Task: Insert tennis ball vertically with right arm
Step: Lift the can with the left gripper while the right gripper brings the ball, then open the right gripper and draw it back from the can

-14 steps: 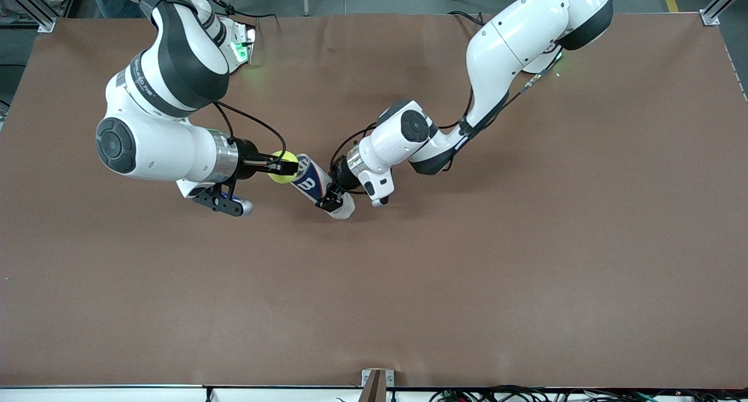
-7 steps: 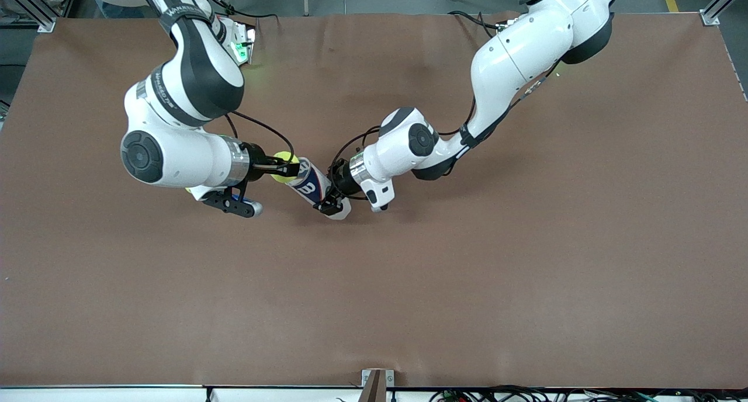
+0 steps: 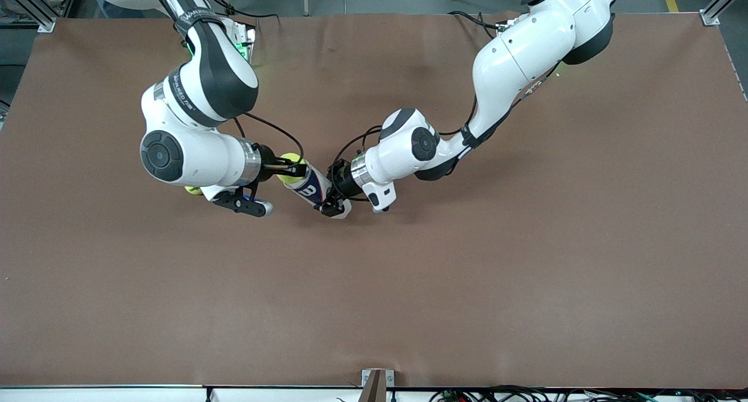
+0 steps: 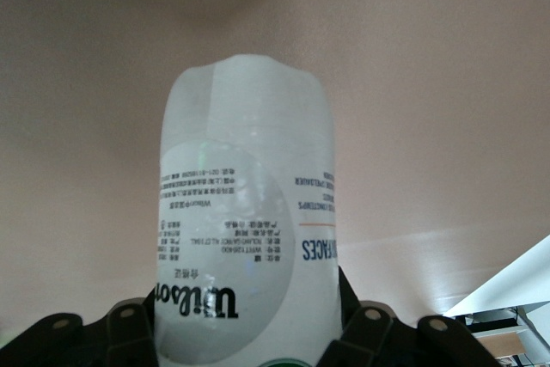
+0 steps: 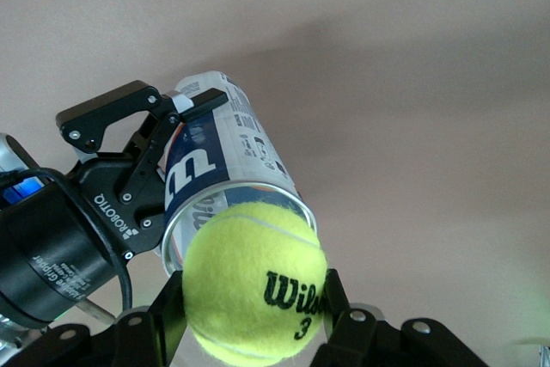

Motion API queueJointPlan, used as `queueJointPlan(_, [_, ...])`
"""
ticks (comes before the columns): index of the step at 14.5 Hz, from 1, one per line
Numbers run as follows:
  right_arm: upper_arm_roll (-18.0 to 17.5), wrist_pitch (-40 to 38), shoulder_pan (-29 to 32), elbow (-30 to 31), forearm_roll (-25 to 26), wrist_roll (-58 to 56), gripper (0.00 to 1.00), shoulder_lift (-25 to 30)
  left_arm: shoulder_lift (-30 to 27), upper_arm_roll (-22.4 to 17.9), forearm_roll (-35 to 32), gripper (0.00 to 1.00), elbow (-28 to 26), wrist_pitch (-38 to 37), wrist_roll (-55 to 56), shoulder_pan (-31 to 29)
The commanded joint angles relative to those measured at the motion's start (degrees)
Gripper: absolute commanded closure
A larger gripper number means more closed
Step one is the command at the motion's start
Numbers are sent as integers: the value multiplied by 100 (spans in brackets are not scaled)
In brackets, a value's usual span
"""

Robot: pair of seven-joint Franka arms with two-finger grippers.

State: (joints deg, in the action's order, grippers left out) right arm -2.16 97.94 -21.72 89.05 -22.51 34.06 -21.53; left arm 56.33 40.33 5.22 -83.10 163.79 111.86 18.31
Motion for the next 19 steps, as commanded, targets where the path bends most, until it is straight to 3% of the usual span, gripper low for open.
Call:
queueJointPlan(1, [31,32,-25,-2,10,66,48,35,89,106,128,31,145,-101,-138,-12])
queueJointPlan(2, [31,23,-16,-37,10,75,19,35,89,106,128,31,145,-101,-147,-12])
queueJointPlan(3, [31,-3,1,-89,10,84,0,43,97,106,128,31,145,-101,-147,-21])
queueJointPlan(6, [57,-56,63,-396,28,66,0,52,89,106,128,31,145,-101,-164,-21])
queueJointPlan(10, [75,-643,650,-688,107,-336,0,70,80,98,119,31,145,-101,-182,-21])
queueJointPlan(15, [75,-1128,1450,-302,1457,-2084,0,105,80,89,119,33,145,-101,-182,-29])
queueJointPlan(19, [75,-804,2320,392,1592,-3508,0,105,62,98,128,33,145,-101,-164,-29])
